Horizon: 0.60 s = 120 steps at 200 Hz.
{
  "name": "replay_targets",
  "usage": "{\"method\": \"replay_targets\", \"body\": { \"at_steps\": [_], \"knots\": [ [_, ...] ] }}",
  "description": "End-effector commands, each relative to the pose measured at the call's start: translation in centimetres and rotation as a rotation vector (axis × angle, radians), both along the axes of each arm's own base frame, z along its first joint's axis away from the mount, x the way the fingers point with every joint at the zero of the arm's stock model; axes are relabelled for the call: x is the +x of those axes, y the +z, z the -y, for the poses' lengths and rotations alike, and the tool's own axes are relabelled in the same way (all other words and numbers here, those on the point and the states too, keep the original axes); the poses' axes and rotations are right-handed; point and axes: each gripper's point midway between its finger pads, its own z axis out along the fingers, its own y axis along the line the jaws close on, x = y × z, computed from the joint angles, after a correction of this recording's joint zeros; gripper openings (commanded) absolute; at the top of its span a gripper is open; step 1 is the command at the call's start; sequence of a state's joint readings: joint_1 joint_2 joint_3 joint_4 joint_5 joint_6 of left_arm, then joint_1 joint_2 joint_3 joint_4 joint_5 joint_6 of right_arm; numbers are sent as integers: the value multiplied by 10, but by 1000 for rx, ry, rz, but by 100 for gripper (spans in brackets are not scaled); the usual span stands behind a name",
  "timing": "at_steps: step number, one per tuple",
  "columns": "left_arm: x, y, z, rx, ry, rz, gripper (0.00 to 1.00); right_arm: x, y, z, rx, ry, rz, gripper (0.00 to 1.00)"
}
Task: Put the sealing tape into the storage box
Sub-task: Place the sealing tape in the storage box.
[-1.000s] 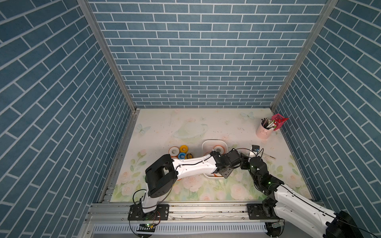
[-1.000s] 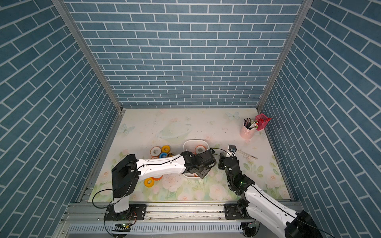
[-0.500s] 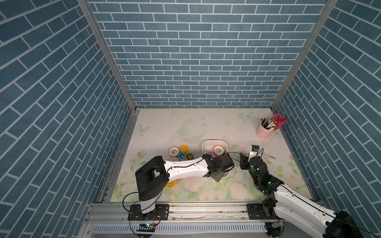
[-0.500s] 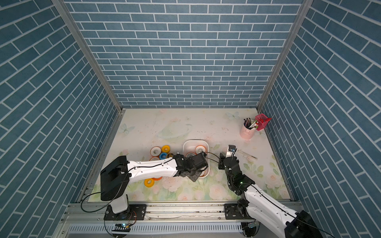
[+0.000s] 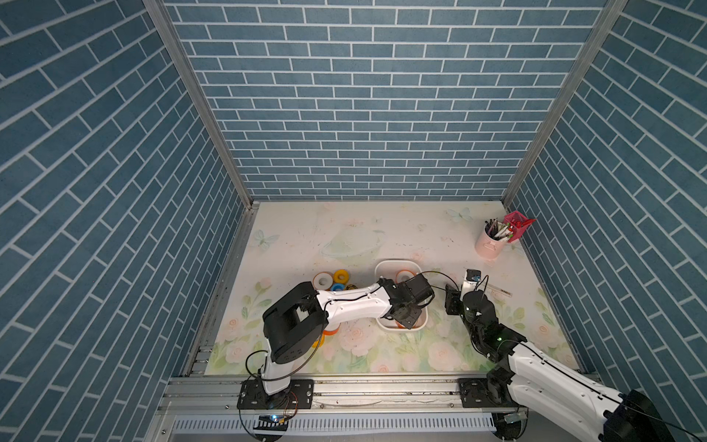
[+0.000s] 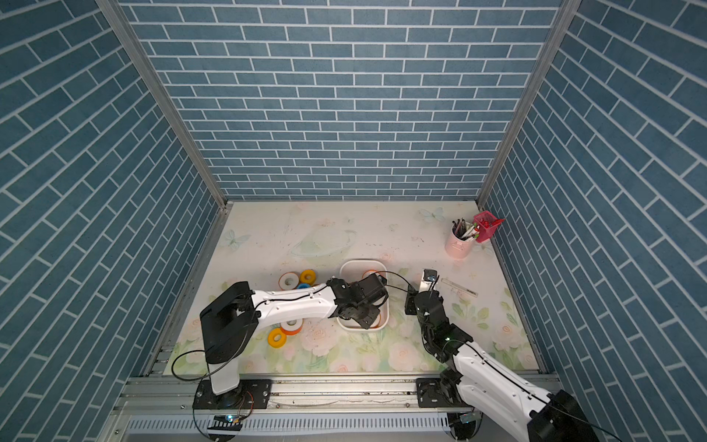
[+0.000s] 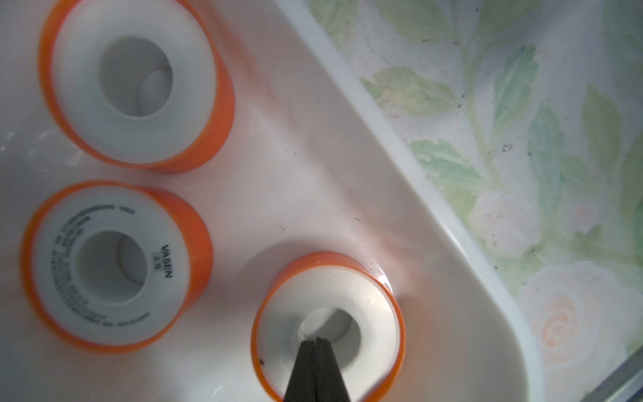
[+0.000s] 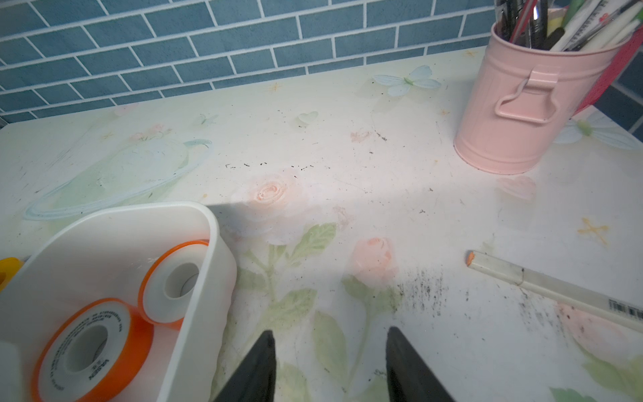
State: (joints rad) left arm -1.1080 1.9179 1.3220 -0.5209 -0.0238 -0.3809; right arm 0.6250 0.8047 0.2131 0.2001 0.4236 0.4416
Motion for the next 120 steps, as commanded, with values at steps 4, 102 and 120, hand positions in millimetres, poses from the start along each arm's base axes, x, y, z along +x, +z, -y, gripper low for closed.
{"method": "replay_targets", "body": {
  "at_steps": [4,102,120],
  "knots": [
    [1,-7,4,7,-19,-23,0,2,1,0,18,-11,0,51],
    [33,-23,17,47,31,23,0,2,0,0,16,-8,-3,51],
    [40,-17,21,50,41,43,0,2,1,0,18,-9,0,51]
  ]
}}
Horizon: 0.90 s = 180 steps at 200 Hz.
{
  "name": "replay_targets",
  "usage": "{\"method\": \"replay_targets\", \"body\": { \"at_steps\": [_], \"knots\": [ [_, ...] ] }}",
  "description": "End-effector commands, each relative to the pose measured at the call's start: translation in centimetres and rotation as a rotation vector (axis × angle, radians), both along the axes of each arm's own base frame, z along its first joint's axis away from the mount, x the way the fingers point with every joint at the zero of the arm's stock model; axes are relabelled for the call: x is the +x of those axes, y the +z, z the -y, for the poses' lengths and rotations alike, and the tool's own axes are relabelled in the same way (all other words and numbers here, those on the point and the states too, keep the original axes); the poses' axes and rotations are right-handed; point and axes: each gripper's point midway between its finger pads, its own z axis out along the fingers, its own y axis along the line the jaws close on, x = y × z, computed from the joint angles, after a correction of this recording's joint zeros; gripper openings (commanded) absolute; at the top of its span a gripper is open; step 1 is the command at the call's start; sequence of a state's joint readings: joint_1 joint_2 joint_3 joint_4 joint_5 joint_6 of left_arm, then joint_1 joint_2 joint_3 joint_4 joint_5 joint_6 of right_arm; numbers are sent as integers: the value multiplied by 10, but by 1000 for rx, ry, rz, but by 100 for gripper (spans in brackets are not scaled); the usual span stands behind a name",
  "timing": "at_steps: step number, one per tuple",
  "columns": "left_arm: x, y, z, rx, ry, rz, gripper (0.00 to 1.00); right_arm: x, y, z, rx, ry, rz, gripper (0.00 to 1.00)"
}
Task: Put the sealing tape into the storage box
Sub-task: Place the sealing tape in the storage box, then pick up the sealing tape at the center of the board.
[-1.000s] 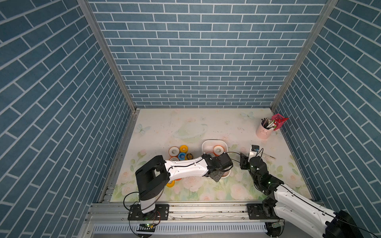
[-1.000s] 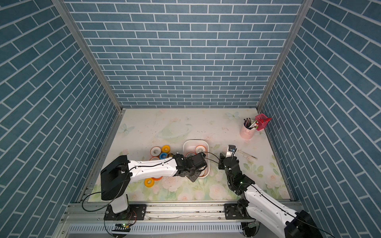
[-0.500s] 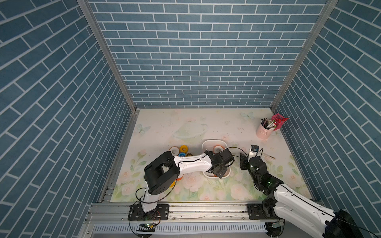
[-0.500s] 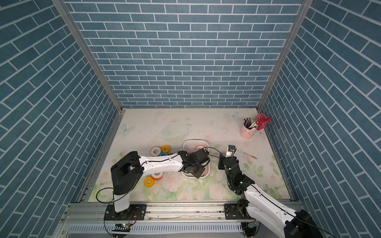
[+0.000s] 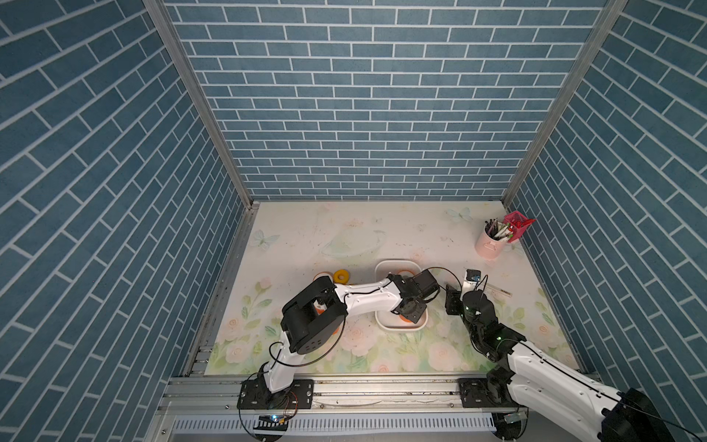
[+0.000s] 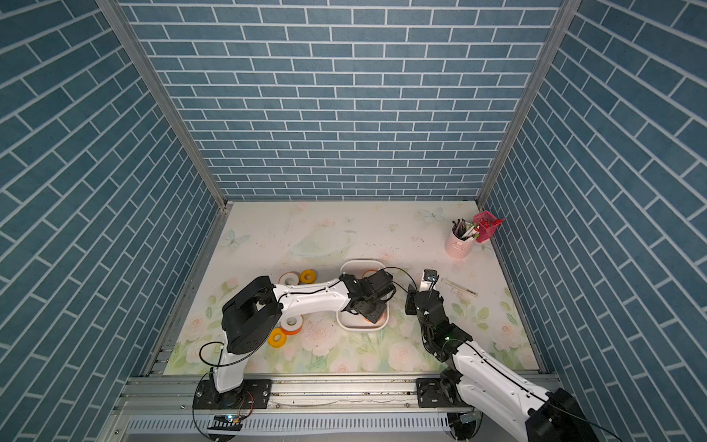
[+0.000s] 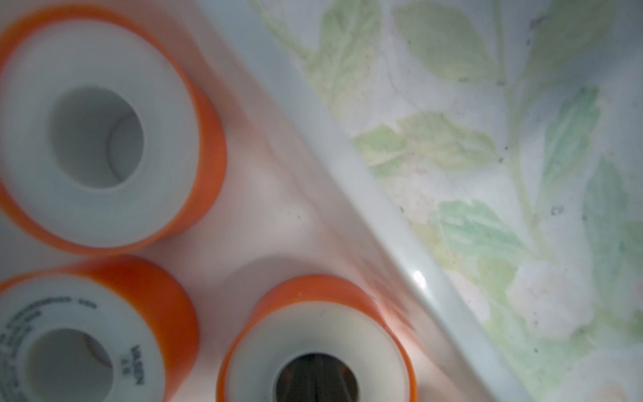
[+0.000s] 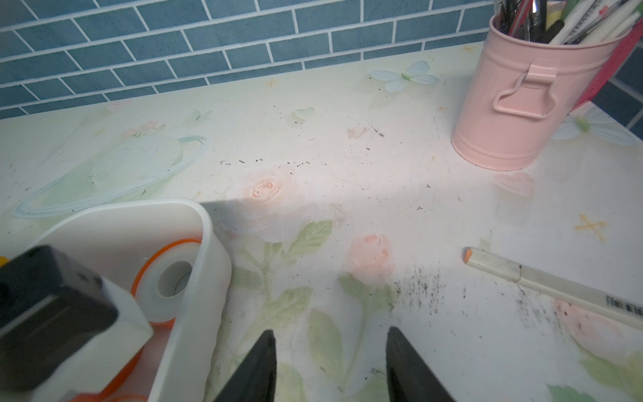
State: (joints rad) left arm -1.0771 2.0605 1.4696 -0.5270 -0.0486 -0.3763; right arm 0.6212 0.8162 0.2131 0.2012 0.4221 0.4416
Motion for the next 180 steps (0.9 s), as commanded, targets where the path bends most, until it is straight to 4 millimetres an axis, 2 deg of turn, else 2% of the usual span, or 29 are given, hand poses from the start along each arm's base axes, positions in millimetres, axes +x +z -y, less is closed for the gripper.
{"method": "replay_targets", "body": {
  "at_steps": [1,32,53,65,96,117,130,149,168,180],
  "knots": [
    [8,-3,-2,39,8,22,0,2,3,-1,23,-6,9,51],
    [14,12,2,20,16,52,2,2,4,-1,24,-5,9,51],
    [18,18,-2,32,29,70,9,1,4,-2,25,-3,8,51],
    [17,24,-2,20,29,74,18,1,4,-2,25,-3,8,51],
    [16,42,-4,-7,34,89,26,2,4,-2,25,-3,9,51],
    [18,62,-12,-24,51,124,31,1,4,-1,25,-4,10,51],
    [21,80,-22,-36,82,162,39,1,5,-1,27,-3,15,52],
    [25,105,-44,-72,124,197,43,1,8,-5,27,23,19,57],
    [32,127,-81,-109,197,230,50,2,20,-20,47,96,28,59],
    [37,139,-112,-128,259,254,54,1,28,-37,67,184,21,61]
  ]
}}
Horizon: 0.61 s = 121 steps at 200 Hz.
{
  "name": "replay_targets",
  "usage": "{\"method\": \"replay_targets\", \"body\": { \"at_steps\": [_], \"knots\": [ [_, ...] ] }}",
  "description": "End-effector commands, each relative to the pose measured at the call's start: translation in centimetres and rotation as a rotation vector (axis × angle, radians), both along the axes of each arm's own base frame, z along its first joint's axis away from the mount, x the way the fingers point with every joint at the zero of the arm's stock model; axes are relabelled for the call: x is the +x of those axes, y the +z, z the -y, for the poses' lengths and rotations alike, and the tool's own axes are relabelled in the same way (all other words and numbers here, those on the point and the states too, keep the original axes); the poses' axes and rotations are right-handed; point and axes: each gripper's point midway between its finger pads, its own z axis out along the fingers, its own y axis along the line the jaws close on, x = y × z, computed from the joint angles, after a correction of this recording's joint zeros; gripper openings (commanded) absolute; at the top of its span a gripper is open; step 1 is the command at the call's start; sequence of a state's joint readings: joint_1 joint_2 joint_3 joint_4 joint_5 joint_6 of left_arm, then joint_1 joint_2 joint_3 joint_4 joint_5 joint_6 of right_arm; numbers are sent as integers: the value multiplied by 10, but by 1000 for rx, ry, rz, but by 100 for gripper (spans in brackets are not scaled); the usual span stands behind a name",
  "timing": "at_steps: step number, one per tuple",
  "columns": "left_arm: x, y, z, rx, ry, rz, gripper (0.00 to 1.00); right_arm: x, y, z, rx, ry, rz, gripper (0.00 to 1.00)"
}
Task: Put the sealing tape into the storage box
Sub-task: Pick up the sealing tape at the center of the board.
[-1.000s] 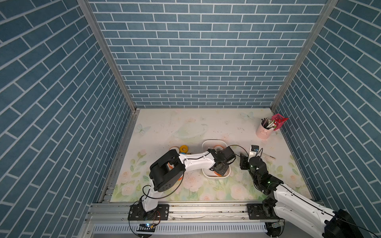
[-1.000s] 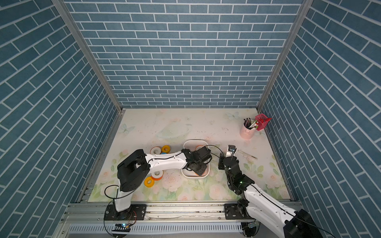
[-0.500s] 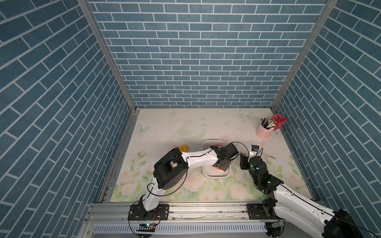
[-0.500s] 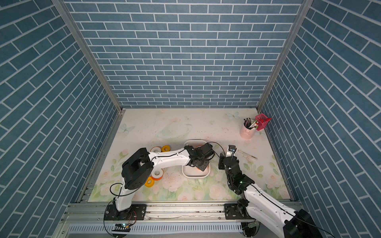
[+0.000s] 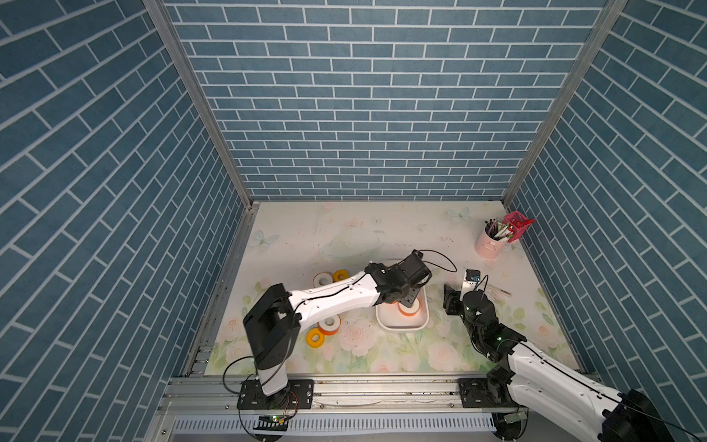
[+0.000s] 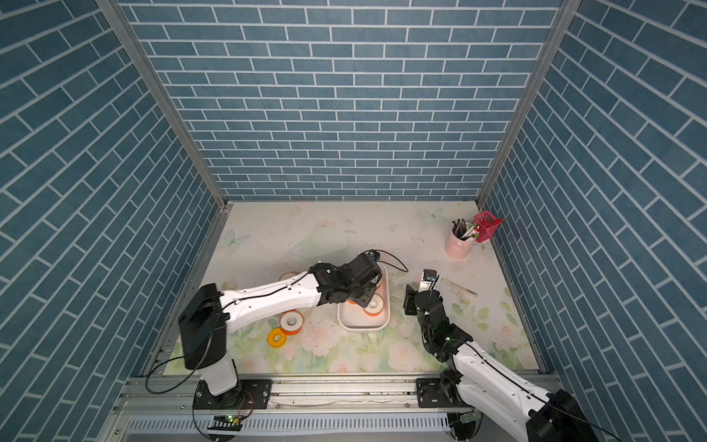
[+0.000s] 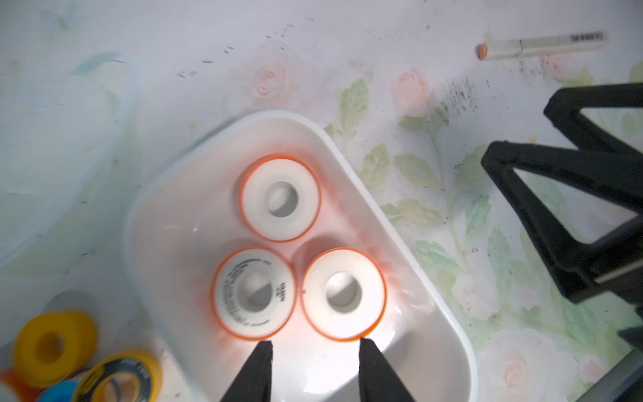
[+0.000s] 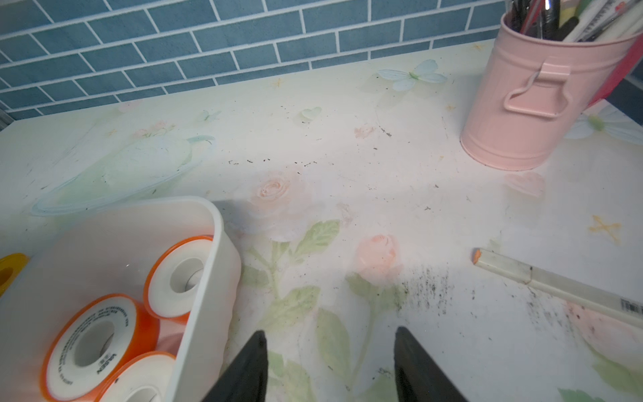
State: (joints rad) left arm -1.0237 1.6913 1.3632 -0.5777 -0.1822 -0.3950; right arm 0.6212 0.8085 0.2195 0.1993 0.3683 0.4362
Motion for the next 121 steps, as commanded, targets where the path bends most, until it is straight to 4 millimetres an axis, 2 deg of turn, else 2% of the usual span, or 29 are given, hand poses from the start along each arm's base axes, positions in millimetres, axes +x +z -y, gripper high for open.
{"method": "replay_targets", "body": {
  "at_steps": [1,25,26,39,68,93,121],
  "knots": [
    [16,20,-61,-8,138,46,55,3,26,-29,45,140,24,61],
    [25,37,-130,-75,285,76,67,7,37,-74,75,321,-49,64],
    [25,33,-133,-69,291,69,67,8,38,-76,76,327,-53,64],
    [28,40,-171,-99,378,91,71,8,41,-109,92,451,-108,65],
    [32,47,-247,-122,580,146,83,13,37,-181,-63,607,-171,69],
    [29,46,-299,-102,744,198,92,20,27,-243,-143,705,-234,74],
    [26,60,-329,-104,852,276,97,28,19,-306,-197,784,-250,85]
  ]
}}
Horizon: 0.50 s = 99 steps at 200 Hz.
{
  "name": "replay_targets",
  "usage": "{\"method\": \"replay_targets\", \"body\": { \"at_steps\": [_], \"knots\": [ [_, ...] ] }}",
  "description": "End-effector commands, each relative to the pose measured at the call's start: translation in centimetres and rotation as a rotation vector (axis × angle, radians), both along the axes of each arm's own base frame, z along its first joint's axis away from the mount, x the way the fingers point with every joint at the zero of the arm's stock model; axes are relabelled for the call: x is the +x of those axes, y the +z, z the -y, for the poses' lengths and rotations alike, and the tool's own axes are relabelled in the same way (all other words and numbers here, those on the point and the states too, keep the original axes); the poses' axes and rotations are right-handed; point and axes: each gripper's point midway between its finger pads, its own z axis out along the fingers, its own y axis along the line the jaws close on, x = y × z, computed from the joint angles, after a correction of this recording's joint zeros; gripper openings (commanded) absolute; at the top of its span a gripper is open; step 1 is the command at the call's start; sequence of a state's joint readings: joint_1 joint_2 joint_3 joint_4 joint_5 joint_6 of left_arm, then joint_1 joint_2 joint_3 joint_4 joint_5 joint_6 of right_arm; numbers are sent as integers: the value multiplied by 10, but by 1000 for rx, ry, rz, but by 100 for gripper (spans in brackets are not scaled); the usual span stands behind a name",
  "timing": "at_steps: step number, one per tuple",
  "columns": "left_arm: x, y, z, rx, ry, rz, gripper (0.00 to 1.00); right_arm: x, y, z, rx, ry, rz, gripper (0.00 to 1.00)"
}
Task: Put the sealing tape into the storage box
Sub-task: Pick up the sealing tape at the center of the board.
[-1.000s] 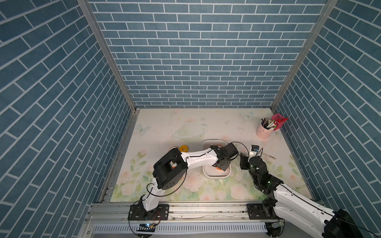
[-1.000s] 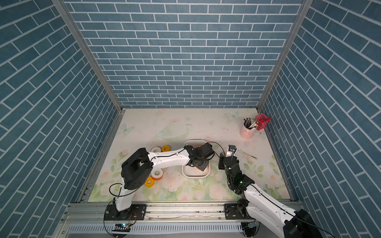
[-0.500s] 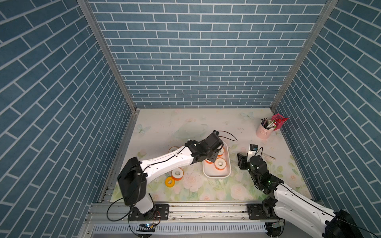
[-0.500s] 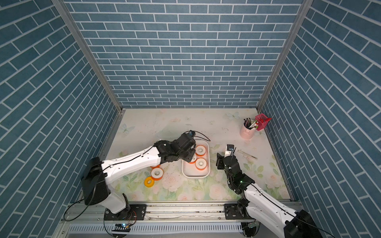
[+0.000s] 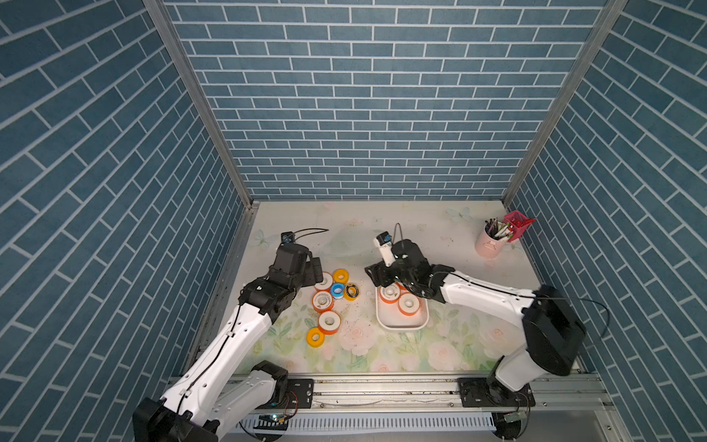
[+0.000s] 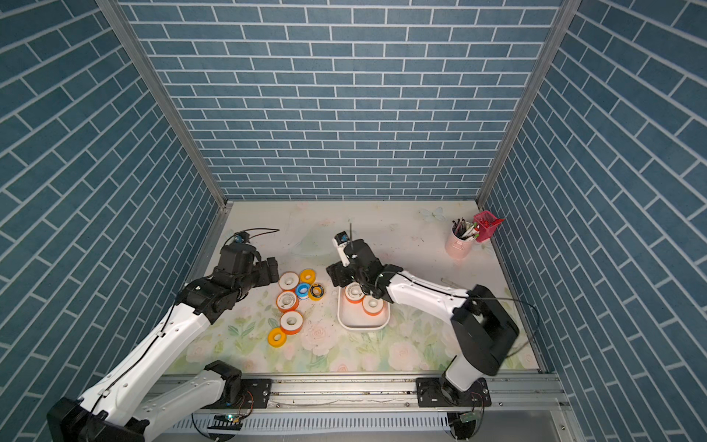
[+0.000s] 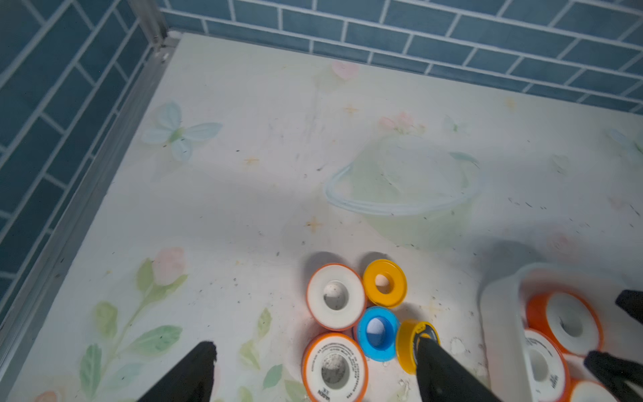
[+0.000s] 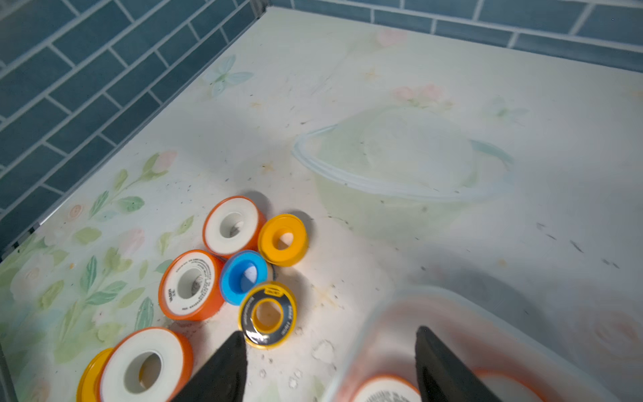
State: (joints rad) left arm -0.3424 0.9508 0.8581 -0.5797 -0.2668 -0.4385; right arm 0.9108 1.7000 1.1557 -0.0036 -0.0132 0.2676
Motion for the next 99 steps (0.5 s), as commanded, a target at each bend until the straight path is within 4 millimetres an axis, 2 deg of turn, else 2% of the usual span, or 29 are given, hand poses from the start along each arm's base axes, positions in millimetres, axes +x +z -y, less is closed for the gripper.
{"method": "replay_targets", "body": {
  "at_steps": [1,11,38,49,53,66,99],
  "knots": [
    [-4,9,-25,33,99,42,97,-6,-25,-33,-122,96,-33,85],
    [-4,11,-33,38,131,58,98,-4,-28,-54,-140,126,-32,89],
    [-4,12,-40,13,149,72,98,7,-40,-99,-167,164,-44,91],
    [-4,13,-41,13,150,73,98,12,-41,-113,-170,170,-44,93],
    [-4,13,-41,14,151,74,98,14,-55,-117,-190,175,-55,94],
    [-5,14,-42,14,155,80,98,17,-65,-130,-205,182,-63,100],
    [-6,15,-44,16,164,81,98,20,-83,-160,-240,223,-71,99]
  ]
}}
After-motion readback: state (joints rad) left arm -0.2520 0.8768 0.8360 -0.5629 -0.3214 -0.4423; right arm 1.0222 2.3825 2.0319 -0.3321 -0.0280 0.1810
